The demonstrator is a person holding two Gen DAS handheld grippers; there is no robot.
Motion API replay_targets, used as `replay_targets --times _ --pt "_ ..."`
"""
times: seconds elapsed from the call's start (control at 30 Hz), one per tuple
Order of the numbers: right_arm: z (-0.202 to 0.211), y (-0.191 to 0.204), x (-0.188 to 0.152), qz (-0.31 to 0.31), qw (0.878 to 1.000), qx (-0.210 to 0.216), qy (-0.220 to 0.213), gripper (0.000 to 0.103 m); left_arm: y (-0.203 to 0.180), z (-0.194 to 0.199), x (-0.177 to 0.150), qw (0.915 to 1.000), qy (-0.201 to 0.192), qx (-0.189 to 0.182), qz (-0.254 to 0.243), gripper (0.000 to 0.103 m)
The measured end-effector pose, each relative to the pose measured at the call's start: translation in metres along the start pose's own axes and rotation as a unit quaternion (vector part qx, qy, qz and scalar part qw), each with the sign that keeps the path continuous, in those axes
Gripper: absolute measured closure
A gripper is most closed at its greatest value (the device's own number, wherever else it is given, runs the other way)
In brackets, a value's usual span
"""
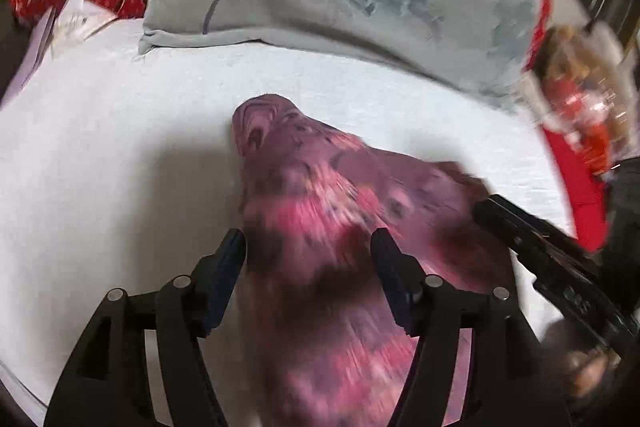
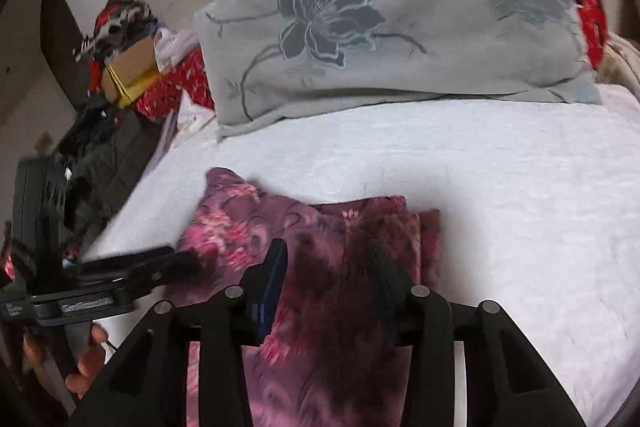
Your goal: Fold small clothes
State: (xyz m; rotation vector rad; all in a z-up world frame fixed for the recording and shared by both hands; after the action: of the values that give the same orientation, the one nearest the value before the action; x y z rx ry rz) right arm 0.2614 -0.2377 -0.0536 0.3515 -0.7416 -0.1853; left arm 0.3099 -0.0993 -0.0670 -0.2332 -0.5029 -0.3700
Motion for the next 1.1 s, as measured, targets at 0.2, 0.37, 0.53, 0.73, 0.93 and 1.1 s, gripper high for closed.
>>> replay_targets --times 0.2,0.37,0.53,0.73,0.93,1.1 --pt "-0.025 -0.032 0.000 -0.003 0.999 -0.035 0.033 0.082 0.013 -0.036 0.004 0.9991 0.040 -0.002 0.009 0.025" --pt "0.026 -0.006 -0.013 0.034 0.997 0.050 0.038 0.075 0.021 0.018 -0.018 0.9998 0.009 -0.017 -0.002 0.027" --pt "0.019 -0.006 -0.068 0.101 0.992 0.010 0.070 0.069 0.017 0.007 -0.071 0.9990 0.039 -0.015 0.012 0.024" --pt "0.063 0.010 -0.064 0.077 0.996 0.032 0.044 0.065 0.011 0.051 -0.074 0.9998 0.013 -0.005 0.012 0.025" --pt "0.046 -0.023 -0.107 0.050 0.995 -0.011 0.088 0.044 0.006 0.032 -0.119 0.9990 0.036 0.025 0.003 0.019" --pt "0.075 -0.025 -0.109 0.026 0.997 0.001 0.070 0.042 0.010 0.061 -0.121 0.9992 0.021 0.008 0.034 0.020"
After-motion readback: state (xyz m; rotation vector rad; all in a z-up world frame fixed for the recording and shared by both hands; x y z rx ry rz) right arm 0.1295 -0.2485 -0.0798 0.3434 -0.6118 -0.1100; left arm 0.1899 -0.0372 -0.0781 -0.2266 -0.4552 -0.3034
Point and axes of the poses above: each gripper's, at about its wrist camera, not at the fingertips, and z roughly against the way its jaws point, y to its left, x to its top, the point moved 7 cm from there along -z, roughly the way its jaws point, and after that the axes turned 3 degrees about -z, right-handed, at the moved point
